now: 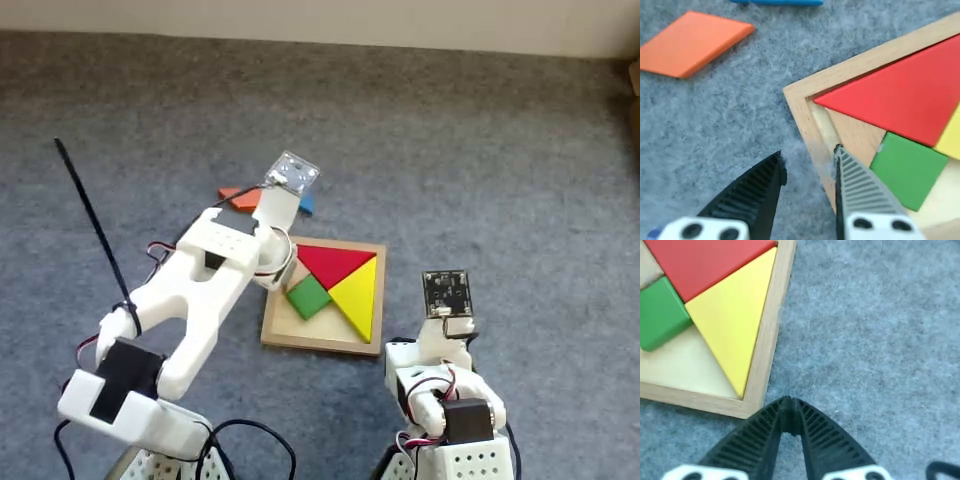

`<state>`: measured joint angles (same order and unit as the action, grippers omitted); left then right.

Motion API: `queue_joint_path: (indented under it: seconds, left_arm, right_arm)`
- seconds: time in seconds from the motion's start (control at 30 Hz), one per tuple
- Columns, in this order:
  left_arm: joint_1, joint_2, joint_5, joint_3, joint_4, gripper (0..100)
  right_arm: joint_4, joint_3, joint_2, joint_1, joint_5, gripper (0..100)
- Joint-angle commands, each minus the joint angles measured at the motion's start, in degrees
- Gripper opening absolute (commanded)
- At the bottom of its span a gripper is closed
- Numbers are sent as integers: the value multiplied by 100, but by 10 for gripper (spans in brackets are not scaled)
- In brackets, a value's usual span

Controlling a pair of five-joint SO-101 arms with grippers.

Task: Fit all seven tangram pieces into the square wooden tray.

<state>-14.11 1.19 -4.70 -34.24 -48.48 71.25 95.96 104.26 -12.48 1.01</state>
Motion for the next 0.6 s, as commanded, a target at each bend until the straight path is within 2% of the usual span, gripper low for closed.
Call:
queue_joint_path:
  seconds: [0.0, 0.1, 0.27, 0.57]
  left_arm:
    - [-180, -75, -26, 207, 62, 165]
    - [-136, -92, 9, 215, 70, 164]
    - [66, -462, 492, 295, 35, 164]
    - [453, -1341, 510, 488, 70, 168]
  right_arm:
    - [40, 857, 92, 48, 26, 15]
    - [40, 857, 92, 48, 26, 15]
    - [40, 857, 92, 48, 26, 15]
    - [40, 857, 92, 48, 26, 15]
